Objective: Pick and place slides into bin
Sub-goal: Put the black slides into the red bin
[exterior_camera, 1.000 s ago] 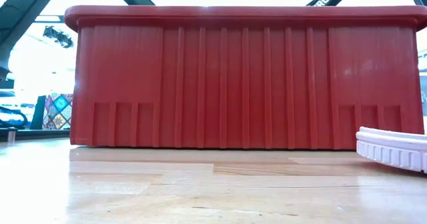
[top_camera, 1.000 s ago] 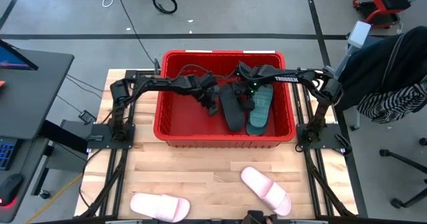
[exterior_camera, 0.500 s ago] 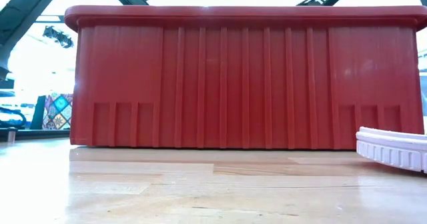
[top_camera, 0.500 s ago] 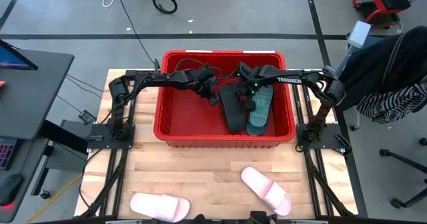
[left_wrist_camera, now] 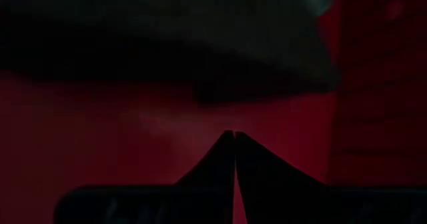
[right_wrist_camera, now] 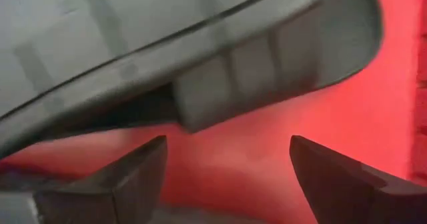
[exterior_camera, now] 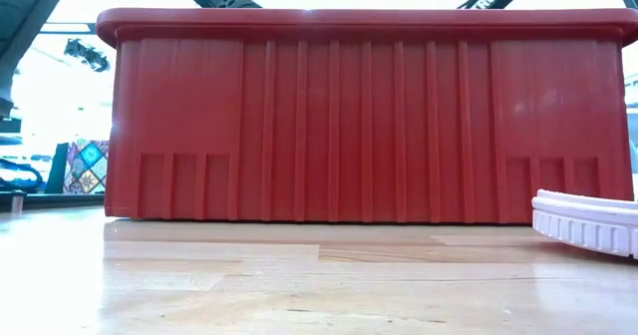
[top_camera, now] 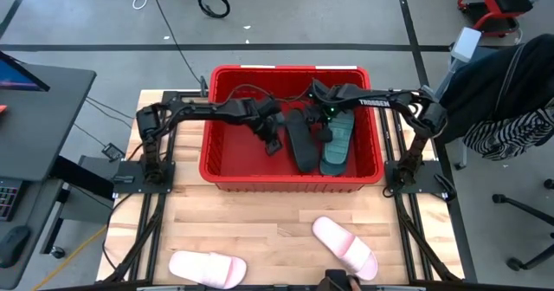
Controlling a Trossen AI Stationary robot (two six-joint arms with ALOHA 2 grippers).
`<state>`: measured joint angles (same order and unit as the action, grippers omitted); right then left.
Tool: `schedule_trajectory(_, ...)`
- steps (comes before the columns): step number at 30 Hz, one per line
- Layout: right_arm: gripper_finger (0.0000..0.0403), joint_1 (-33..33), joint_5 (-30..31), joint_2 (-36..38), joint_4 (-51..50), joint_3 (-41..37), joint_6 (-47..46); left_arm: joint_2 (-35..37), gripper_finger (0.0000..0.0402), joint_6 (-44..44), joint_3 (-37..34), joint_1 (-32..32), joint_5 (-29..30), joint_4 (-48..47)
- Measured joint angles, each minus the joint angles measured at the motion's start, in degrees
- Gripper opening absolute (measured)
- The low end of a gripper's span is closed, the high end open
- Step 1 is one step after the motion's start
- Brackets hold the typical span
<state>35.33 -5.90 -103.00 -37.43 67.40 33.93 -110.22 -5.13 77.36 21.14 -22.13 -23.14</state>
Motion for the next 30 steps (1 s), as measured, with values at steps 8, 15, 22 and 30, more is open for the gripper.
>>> schedule_trajectory(8, 0.0322, -0.85, 3.20, -0.13, 3.71, 0.24, -0.41, -0.41, 0.0006, -5.12, 0.00, -1.47, 8.33, 10.79)
schedule_trajectory(15, 0.0322, -2.49, 2.79, 0.16, 2.72, 0.32, -1.28, -3.34, 0.0011, -7.98, 0.07, 1.57, 13.01, 12.08)
schedule_trajectory(22, 0.0322, -2.41, 2.82, 0.33, 0.11, 1.70, -3.93, -3.42, 0.0011, -10.26, -0.02, 4.22, 12.99, 11.17)
schedule_trajectory(30, 0.0322, -0.57, 2.48, 0.38, -4.38, 1.37, 2.78, -1.22, 0.0010, -10.52, 0.00, 3.87, 12.63, 7.31)
